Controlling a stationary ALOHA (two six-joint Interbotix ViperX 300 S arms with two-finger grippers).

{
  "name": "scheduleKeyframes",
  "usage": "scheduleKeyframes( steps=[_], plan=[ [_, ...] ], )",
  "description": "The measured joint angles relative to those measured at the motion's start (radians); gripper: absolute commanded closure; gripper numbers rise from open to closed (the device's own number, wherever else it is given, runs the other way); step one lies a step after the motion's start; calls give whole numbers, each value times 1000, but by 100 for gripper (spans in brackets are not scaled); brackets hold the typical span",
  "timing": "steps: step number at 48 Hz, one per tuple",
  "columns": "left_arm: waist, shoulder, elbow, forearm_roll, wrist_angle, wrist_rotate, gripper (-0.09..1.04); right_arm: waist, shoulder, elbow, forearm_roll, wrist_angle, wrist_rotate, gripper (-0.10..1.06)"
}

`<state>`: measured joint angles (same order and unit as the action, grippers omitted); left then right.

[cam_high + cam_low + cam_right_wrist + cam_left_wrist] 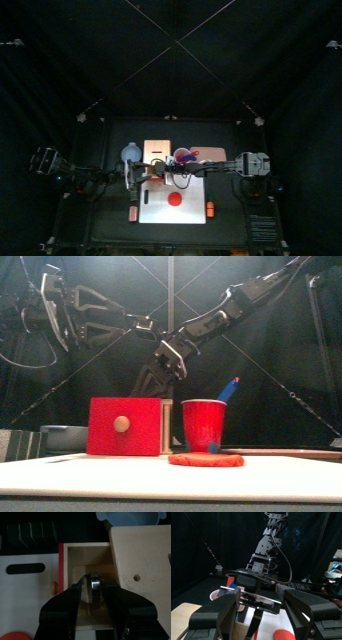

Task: Get the cutter from the drawer then cut the dough then place the extra dough in the bowl
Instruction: Place the cutter on the board

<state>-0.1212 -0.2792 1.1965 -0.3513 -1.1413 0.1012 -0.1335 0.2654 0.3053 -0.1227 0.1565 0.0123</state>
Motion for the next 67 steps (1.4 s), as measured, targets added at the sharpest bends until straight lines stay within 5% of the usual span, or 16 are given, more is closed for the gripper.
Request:
scheduleKeyframes(
  steps=[21,38,67],
  plan=[
    [-8,0,29,216,0,-5,2,0,3,-3,-2,5,-8,25],
    [-8,2,31,204,3,-5,2,-2,6,-3,-18,8,-3,53],
    [-8,0,32,170,43,-6,2,2,-192,31,-60,9,-3,54]
  ],
)
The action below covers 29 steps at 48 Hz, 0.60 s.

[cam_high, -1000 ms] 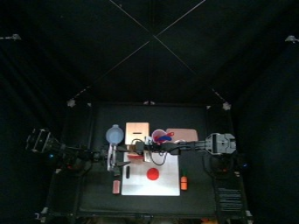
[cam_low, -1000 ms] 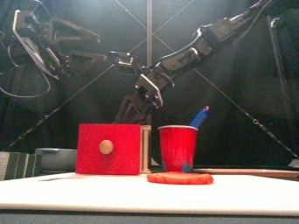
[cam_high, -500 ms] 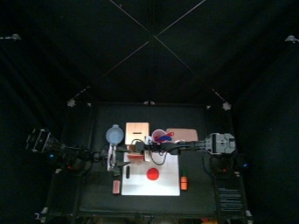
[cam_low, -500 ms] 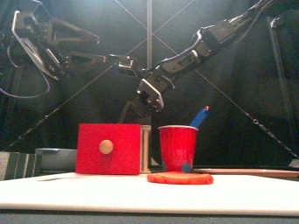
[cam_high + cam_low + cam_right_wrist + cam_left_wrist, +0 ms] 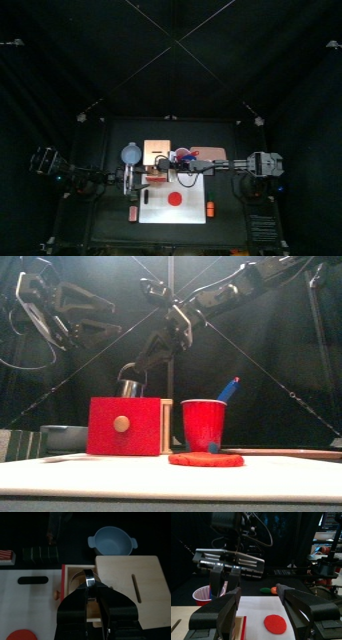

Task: Get the cutter from the drawer then cut the dough then place the extra dough in the bowl
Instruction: Place the cutter on the board

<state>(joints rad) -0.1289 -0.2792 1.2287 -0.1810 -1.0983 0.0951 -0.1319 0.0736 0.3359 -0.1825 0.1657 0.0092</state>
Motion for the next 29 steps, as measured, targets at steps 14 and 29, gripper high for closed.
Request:
scheduleKeyframes(
  steps=[14,29],
  plan=[
    [0,0,0,-5,6,2,2,2,-212,158,-29,20,2,54],
    [3,5,-9,-25,11,2,2,107,-479,538,-38,28,-3,54]
  ],
)
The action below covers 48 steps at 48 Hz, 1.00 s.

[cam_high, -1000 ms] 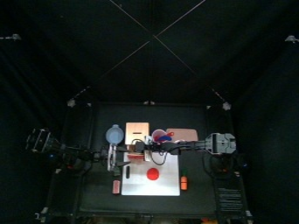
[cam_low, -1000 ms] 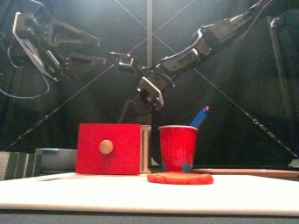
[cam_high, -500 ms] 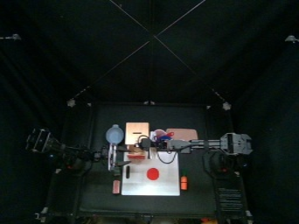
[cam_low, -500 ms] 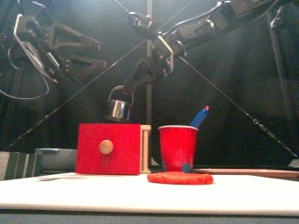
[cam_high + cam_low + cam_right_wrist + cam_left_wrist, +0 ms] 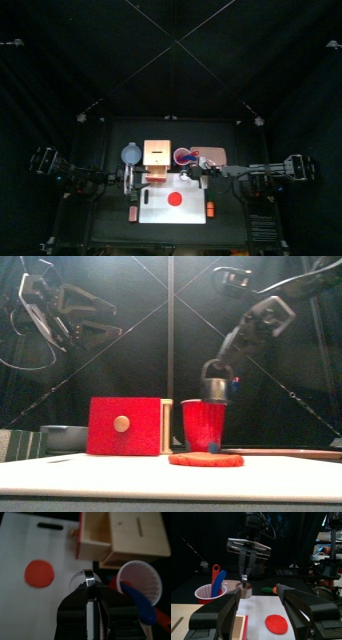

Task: Get the cutter from the drawer then cut the dough then place the extra dough in the bowl
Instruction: Place the cutter on the board

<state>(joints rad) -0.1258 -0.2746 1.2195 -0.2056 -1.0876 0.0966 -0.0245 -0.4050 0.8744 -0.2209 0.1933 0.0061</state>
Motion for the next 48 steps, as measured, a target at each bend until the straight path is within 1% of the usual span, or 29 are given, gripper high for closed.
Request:
scheduleKeyframes(
  steps=[3,7,11,15,29,41,48],
  plan=[
    [-2,2,-6,0,3,0,2,29,-29,63,0,-21,3,54],
    [2,6,-20,-6,12,2,2,51,-48,129,0,-51,5,54],
    [5,15,-37,-17,26,2,2,55,-52,184,-2,-80,5,54],
    [5,25,-51,-25,40,0,2,54,-52,209,-2,-97,3,53],
    [6,69,-81,-61,77,0,2,57,-51,215,3,-133,5,53],
    [6,83,-83,-74,78,2,2,61,-14,215,40,-158,5,53],
    [6,84,-83,-72,78,0,2,67,12,215,46,-163,5,53]
  ],
)
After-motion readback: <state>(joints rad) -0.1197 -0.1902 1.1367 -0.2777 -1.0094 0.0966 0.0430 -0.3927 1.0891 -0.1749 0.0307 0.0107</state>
